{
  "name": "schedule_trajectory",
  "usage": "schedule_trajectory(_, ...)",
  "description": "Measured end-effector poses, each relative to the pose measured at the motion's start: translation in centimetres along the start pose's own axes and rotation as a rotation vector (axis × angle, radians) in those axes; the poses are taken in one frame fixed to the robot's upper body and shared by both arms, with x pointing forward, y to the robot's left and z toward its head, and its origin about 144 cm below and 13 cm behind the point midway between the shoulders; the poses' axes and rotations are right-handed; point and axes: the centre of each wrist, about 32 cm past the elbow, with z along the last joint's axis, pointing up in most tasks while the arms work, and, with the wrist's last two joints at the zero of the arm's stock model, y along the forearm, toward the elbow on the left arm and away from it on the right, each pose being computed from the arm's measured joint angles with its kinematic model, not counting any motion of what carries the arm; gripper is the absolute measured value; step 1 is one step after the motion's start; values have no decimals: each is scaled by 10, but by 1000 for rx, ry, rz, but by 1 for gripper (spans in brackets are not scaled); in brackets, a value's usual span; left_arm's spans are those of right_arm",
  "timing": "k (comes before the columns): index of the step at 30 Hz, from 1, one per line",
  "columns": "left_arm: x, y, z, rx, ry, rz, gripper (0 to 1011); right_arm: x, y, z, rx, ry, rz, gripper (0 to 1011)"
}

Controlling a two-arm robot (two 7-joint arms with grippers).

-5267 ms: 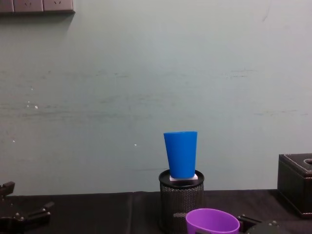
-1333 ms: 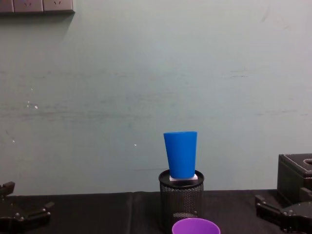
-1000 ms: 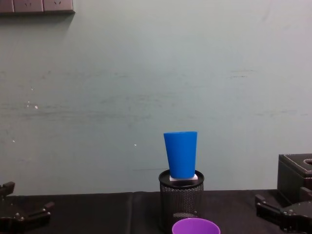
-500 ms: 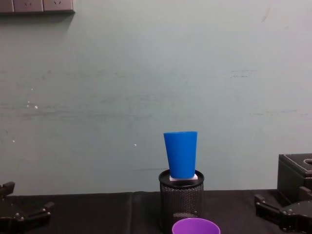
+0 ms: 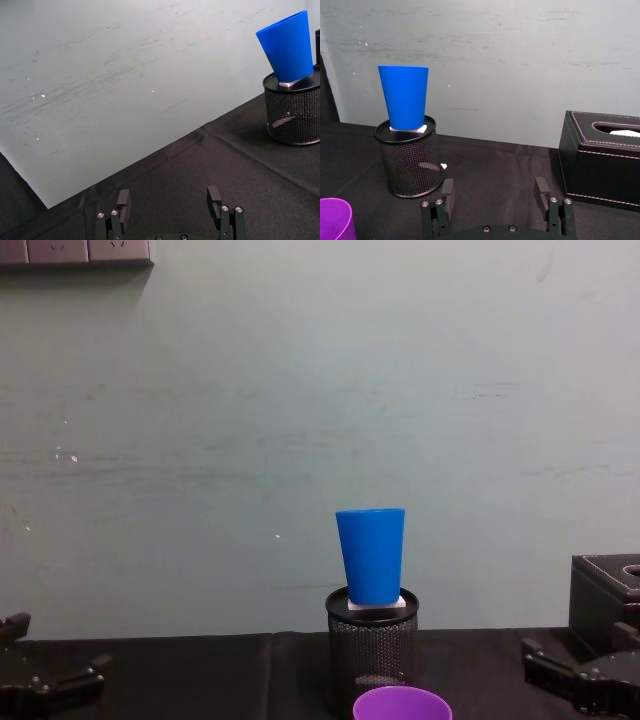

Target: Pick up one cup with a gripper and tap it against the other cup.

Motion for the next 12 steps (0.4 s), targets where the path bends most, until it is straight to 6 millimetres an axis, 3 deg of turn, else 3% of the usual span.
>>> schedule_trajectory(12, 0, 0, 0, 0, 0, 0, 1000, 0, 0, 0, 0, 0, 0, 1003)
